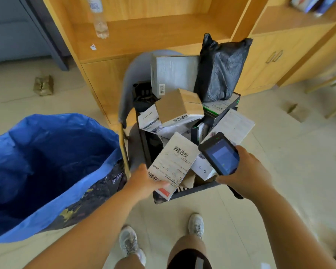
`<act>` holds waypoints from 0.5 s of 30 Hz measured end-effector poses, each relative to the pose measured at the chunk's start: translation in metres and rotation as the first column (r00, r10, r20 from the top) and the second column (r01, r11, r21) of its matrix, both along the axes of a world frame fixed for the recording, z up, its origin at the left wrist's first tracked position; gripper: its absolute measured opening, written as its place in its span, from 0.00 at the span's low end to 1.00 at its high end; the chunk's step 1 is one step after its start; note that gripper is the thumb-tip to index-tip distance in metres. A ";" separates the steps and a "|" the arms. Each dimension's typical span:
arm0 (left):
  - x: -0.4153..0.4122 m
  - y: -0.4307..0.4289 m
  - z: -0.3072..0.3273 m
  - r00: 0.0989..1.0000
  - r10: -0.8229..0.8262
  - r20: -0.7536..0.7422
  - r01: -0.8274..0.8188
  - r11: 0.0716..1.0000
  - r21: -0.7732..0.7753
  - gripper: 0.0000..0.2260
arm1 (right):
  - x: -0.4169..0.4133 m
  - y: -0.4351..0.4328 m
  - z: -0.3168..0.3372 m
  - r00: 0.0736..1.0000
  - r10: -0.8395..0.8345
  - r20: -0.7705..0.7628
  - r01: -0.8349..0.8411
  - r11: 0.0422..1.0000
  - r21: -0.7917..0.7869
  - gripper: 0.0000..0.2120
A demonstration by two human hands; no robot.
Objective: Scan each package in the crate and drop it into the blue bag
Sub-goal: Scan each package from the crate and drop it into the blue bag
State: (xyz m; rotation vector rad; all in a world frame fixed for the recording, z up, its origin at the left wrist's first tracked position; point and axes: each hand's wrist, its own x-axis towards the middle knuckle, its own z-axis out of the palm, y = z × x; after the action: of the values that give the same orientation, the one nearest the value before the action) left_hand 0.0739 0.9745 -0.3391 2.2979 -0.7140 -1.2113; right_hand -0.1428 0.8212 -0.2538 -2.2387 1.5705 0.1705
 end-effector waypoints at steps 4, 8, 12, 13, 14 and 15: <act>0.016 0.016 -0.002 0.993 -0.010 -0.117 0.007 1.000 -0.026 0.23 | 0.006 0.027 -0.009 0.997 -0.082 0.015 0.082 0.997 0.002 0.43; 0.036 0.031 -0.004 0.945 0.085 -0.315 -0.117 0.989 -0.085 0.15 | 0.014 0.046 -0.019 0.993 -0.112 0.046 0.113 0.994 -0.005 0.45; 0.056 0.041 -0.009 0.895 0.098 -0.434 -0.164 0.980 -0.116 0.13 | 0.026 0.053 -0.031 0.992 -0.079 0.100 0.084 0.995 -0.048 0.45; 0.059 0.043 -0.011 0.881 0.115 -0.459 -0.191 0.974 -0.122 0.13 | 0.030 0.053 -0.035 0.991 -0.063 0.117 0.070 0.996 -0.056 0.45; 0.061 0.045 -0.014 0.870 0.129 -0.476 -0.212 0.969 -0.126 0.13 | 0.033 0.053 -0.039 0.990 -0.049 0.135 0.058 0.996 -0.066 0.44; 0.063 0.048 -0.016 0.864 0.139 -0.483 -0.227 0.965 -0.129 0.13 | 0.037 0.053 -0.042 0.988 -0.036 0.148 0.048 0.996 -0.079 0.44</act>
State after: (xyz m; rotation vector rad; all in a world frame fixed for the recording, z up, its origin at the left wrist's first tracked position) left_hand 0.1369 1.0222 -0.3551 1.7703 -0.3942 -1.4674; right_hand -0.1054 0.8743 -0.2963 -2.2219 1.5709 -0.0701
